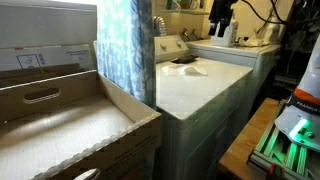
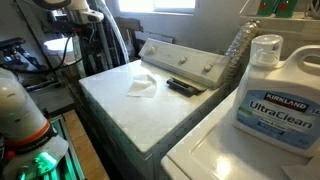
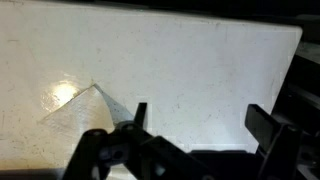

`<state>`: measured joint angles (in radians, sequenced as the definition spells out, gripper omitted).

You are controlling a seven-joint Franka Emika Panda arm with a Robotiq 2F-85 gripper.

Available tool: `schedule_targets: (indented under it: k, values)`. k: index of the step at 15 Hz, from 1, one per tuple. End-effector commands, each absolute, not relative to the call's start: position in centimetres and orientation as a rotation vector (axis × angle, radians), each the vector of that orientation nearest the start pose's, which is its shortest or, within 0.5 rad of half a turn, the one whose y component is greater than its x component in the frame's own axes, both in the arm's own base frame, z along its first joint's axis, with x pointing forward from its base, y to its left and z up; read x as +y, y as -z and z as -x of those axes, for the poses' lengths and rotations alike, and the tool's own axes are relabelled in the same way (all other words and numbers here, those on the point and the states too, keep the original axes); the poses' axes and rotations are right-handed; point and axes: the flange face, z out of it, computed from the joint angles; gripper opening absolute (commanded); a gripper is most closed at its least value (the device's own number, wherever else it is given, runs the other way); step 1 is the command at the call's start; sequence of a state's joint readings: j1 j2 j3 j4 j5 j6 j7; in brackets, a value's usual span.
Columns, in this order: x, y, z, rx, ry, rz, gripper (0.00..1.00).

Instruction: Push the grey object into the detergent drawer of the washing machine on the left

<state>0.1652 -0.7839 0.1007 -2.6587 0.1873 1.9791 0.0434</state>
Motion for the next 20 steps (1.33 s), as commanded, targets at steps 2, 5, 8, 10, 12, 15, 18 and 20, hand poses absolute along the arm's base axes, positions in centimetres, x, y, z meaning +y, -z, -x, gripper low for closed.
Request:
schedule_targets:
  k: [2, 5, 8, 10, 12, 15, 18, 20]
  values:
    - [9.8, -48.1, -31.2, -0.198, 0.131, 3.015, 1.0]
    - [9.8, -48.1, -31.2, -0.198, 0.131, 3.015, 1.0]
    - [9.8, -48.1, -31.2, -0.198, 0.131, 3.015, 1.0]
    - [9.8, -48.1, -31.2, -0.198, 0.131, 3.015, 1.0]
    - [8.7, -48.0, -31.8, -0.144, 0.146, 3.017, 1.0]
    - [2.3, -48.2, -34.9, 0.035, 0.383, 3.072, 1.0]
    - [-3.5, -49.3, -38.2, 0.067, 0.708, 3.102, 1.0]
    - [-6.0, -49.5, -40.1, 0.047, 0.91, 3.092, 1.0]
